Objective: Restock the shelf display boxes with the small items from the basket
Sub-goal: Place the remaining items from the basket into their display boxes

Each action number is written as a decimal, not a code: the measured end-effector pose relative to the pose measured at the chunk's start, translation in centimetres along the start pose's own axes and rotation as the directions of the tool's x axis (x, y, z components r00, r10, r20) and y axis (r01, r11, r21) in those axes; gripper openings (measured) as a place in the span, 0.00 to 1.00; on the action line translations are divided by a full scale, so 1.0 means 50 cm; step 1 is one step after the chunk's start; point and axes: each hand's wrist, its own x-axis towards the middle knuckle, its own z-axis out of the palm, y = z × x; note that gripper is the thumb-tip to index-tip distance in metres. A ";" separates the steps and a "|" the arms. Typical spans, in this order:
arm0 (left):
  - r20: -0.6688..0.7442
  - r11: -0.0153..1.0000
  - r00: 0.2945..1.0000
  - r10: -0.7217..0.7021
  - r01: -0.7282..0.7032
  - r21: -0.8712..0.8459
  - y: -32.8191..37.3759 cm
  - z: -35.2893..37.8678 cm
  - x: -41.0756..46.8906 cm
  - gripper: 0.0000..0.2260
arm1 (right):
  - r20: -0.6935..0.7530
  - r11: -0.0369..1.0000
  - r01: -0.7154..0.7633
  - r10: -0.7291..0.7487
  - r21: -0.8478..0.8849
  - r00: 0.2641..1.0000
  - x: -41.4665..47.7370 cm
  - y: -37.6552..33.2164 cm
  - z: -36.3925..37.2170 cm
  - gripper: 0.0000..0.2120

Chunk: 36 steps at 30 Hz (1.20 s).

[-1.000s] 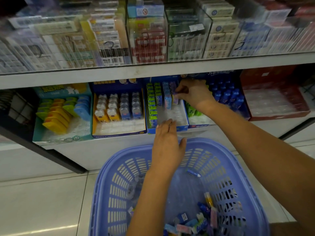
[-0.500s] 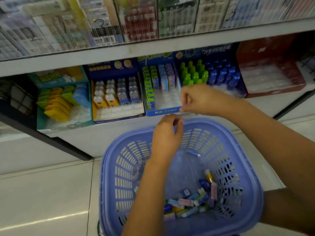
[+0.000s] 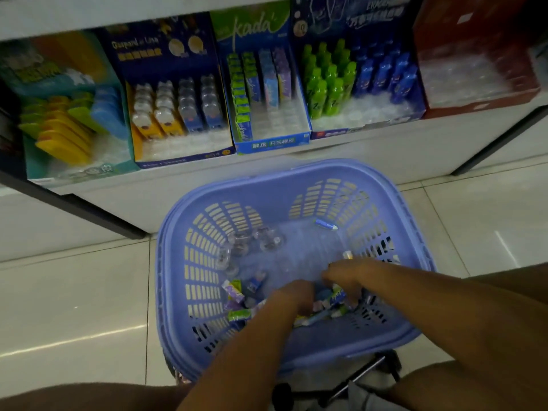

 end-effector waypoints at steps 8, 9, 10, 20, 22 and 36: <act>-0.091 1.000 0.996 -0.014 0.012 -0.021 -0.025 0.017 0.030 0.16 | -0.256 0.971 0.129 -0.179 -0.201 0.950 0.040 0.011 0.049 0.15; -0.092 1.000 0.996 -0.012 0.010 -0.023 -0.023 0.020 0.033 0.15 | -0.239 0.969 0.139 -0.187 -0.204 0.953 0.040 0.012 0.048 0.16; -0.088 1.000 0.996 -0.009 0.007 -0.023 -0.022 0.022 0.036 0.16 | -0.213 0.968 0.148 -0.191 -0.201 0.958 0.040 0.013 0.047 0.17; -0.120 0.983 0.987 -0.110 0.091 -0.157 -0.057 -0.035 0.027 0.15 | -0.038 0.974 0.155 -0.163 -0.168 0.986 0.033 0.006 0.033 0.09; -0.120 0.966 0.984 -0.135 0.103 -0.238 -0.067 -0.052 0.015 0.12 | 0.001 0.979 0.141 -0.143 -0.150 0.990 0.029 0.000 0.027 0.11; -0.249 0.097 0.959 -0.131 -0.238 -0.966 -0.051 -0.186 -0.105 0.09 | -0.474 0.364 0.364 0.284 0.857 0.833 -0.119 0.033 -0.114 0.14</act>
